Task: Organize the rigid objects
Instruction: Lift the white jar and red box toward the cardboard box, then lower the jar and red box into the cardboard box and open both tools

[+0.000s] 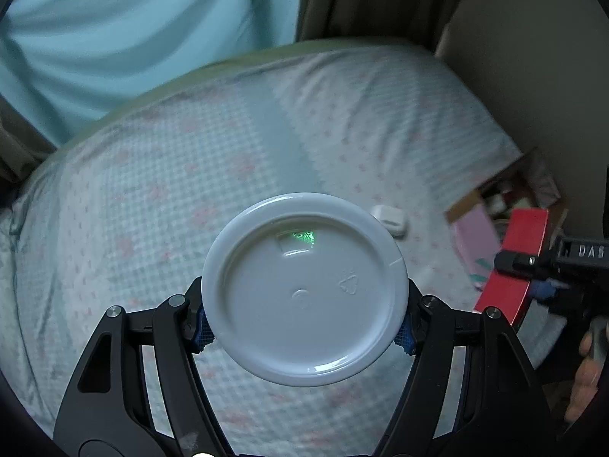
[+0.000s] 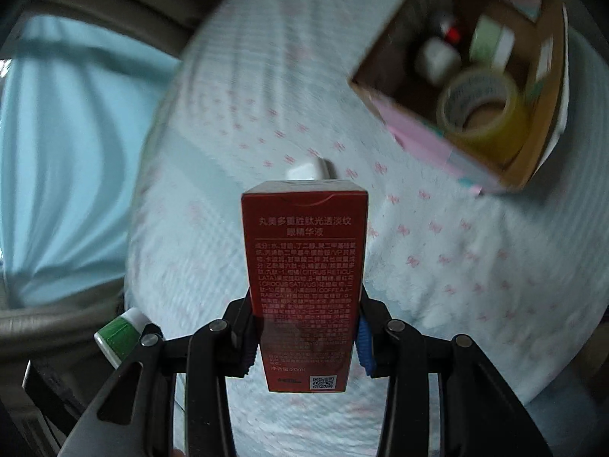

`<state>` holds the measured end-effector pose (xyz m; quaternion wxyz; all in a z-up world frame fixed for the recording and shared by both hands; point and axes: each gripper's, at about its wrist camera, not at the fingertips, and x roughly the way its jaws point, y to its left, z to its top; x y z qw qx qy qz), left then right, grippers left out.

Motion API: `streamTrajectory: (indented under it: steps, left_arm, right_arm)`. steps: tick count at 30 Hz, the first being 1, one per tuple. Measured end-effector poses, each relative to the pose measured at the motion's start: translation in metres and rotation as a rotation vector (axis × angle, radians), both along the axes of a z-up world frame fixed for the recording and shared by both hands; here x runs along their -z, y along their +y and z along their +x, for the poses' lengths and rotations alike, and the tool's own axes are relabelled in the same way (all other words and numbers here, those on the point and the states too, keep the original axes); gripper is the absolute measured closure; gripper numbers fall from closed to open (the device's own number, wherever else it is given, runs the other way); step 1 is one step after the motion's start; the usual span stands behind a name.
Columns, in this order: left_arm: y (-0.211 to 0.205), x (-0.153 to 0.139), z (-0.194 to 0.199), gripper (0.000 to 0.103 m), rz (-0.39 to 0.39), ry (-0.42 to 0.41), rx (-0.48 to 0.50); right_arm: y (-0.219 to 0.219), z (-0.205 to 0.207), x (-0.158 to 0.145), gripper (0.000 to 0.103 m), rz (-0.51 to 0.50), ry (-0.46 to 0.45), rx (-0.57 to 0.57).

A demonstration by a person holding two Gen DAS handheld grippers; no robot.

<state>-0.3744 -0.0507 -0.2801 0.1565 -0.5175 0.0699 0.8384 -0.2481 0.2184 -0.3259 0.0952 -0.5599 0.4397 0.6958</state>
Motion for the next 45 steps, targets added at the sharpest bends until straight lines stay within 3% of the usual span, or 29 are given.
streamTrajectory:
  steps: [4, 10, 19, 29, 37, 45]
  left_arm:
    - [0.021, -0.028, 0.023, 0.035, 0.030, 0.035, 0.020]
    - [0.071, -0.055, 0.050, 0.036, 0.069, 0.056, 0.055]
    - [0.174, -0.064, 0.064, 0.036, 0.098, 0.020, 0.047]
    - [0.316, -0.015, 0.055, 0.036, 0.093, -0.122, 0.035]
    - [0.392, 0.040, 0.040, 0.036, 0.037, -0.200, 0.049]
    - [0.444, 0.101, 0.033, 0.036, -0.046, -0.275, 0.126]
  right_arm:
    - [0.026, 0.007, -0.025, 0.065, 0.023, 0.047, -0.036]
    - [0.075, 0.001, -0.040, 0.065, 0.064, 0.076, -0.064]
    - [0.197, -0.003, -0.055, 0.065, 0.107, 0.066, -0.130]
    - [0.300, -0.054, -0.014, 0.065, 0.144, 0.027, -0.334]
    - [0.314, -0.089, 0.037, 0.065, 0.256, 0.032, -0.592]
    - [0.318, -0.095, 0.080, 0.065, 0.299, 0.060, -0.715]
